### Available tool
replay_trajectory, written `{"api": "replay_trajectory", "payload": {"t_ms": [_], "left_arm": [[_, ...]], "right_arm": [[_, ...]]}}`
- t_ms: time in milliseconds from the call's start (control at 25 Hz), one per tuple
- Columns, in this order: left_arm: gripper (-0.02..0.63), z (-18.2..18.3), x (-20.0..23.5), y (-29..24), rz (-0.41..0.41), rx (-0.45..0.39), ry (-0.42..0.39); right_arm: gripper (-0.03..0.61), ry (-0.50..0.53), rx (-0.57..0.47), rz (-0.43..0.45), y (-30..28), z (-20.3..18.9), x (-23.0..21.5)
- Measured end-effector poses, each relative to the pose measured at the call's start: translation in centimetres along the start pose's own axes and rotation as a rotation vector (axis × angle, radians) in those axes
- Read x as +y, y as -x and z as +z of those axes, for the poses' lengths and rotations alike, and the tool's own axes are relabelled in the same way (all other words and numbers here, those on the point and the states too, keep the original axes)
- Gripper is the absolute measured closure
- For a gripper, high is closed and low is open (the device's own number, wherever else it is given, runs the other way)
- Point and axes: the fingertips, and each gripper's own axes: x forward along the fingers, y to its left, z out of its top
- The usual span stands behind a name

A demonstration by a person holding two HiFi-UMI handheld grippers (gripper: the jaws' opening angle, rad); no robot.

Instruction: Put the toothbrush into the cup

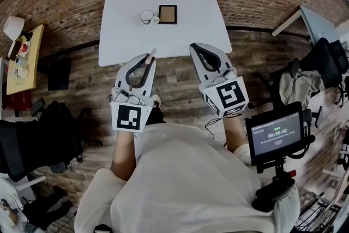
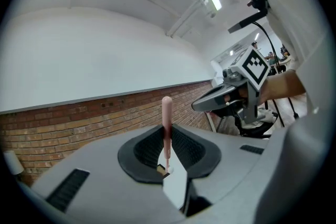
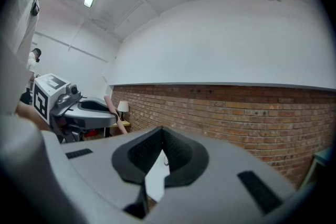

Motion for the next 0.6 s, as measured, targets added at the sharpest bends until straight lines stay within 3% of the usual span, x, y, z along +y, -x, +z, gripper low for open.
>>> {"api": "replay_trajectory", "payload": {"t_ms": [600], "left_arm": [[0.561, -2.8, 9.6, -5.5, -0.006, -0.008, 0.012]], "right_arm": [[0.575, -0.056, 0.018, 0.053, -10.7, 1.0, -1.9]]}}
